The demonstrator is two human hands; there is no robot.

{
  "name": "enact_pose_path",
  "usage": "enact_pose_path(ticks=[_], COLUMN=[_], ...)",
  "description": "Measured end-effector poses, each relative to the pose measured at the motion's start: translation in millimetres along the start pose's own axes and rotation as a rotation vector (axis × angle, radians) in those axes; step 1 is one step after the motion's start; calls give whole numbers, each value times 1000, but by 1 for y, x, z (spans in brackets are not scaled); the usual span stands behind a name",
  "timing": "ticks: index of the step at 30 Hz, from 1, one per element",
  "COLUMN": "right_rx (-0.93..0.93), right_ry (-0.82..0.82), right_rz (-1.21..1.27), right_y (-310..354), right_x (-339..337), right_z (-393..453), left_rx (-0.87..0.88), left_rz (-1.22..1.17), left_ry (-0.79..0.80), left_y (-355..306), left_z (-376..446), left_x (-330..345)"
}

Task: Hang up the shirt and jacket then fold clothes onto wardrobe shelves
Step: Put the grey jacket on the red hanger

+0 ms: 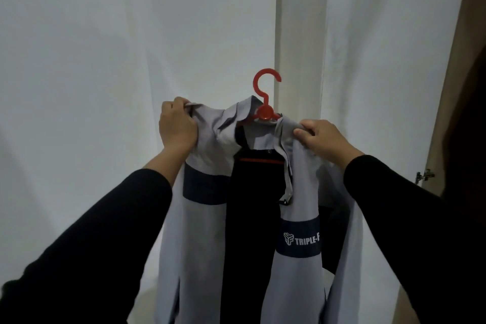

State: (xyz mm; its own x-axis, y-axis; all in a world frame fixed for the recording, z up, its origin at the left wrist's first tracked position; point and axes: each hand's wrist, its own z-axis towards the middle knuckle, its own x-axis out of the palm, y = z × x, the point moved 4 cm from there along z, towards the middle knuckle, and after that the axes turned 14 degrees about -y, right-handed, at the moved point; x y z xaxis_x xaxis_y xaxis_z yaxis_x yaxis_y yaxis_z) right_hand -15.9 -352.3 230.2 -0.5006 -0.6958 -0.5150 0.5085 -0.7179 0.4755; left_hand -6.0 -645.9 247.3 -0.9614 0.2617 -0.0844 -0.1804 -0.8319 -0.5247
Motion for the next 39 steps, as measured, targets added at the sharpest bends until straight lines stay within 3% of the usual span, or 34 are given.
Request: enact_pose_path(ticks=[5, 8, 11, 13, 15, 16, 22, 27, 31, 34, 39], right_rx=[101, 107, 96, 82, 59, 45, -13, -127, -216, -124, 50], right_ry=[-210, -219, -211, -183, -160, -159, -201, -573, -415, -370, -484], right_rz=[190, 198, 187, 166, 163, 150, -5, -229, -505, -391, 9], right_y=[-16, -20, -18, -13, -8, -5, 6, 36, 49, 53, 72], right_x=[-5, -3, -3, 0, 2, 3, 2, -9, 4, 1, -12], right_z=[5, 8, 11, 15, 19, 20, 20, 6, -12, -14, 5], left_rx=[65, 121, 424, 590, 548, 501, 431, 317, 287, 292, 267], left_rz=[40, 34, 110, 136, 87, 59, 55, 68, 74, 72, 76], left_ry=[118, 124, 137, 275, 400, 389, 178, 118, 72, 32, 12], left_y=[1, -2, -18, -36, -52, -58, -66, -71, -73, -75, -77], left_z=[3, 3, 2, -3, -10, -12, -20, -28, -23, -25, -37], left_x=[14, 19, 22, 29, 34, 34, 23, 19, 12, 3, -5])
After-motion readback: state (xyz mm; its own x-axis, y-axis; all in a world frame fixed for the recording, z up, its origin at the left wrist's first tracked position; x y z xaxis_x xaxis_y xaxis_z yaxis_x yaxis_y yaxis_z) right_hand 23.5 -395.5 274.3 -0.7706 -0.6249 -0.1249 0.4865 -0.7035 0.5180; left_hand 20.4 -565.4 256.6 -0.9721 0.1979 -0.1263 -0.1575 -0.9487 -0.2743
